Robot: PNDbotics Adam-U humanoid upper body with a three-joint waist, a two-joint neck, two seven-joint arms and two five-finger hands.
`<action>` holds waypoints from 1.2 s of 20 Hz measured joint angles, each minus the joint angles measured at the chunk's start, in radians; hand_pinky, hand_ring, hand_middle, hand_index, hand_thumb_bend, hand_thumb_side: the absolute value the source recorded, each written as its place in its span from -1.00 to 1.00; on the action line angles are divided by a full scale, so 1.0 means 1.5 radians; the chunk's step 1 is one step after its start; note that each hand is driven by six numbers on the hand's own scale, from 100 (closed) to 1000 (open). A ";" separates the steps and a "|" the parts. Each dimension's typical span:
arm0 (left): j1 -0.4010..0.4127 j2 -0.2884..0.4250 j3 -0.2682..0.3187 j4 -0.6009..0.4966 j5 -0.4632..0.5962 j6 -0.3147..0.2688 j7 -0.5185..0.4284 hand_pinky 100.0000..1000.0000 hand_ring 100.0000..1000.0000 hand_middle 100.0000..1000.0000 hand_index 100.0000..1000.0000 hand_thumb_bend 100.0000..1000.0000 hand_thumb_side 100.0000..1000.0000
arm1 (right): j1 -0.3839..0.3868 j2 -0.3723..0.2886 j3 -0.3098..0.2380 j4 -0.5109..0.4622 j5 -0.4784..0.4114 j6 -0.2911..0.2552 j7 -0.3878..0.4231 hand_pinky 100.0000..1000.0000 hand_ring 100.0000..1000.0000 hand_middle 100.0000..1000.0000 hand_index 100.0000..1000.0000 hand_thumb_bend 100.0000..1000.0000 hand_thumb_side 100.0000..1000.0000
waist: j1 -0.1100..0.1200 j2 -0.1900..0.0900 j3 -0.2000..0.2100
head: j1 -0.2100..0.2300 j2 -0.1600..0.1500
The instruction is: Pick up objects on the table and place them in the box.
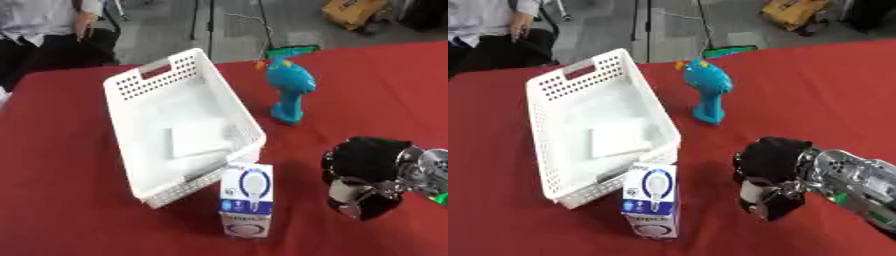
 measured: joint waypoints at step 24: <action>-0.001 0.001 -0.001 0.000 -0.003 -0.004 -0.004 0.29 0.41 0.37 0.51 -1.00 0.98 | -0.086 -0.030 0.005 -0.004 -0.001 -0.026 -0.037 -1.00 -0.44 -0.38 -0.19 -1.00 -0.19 | -0.017 0.000 0.011 | -0.003 -0.012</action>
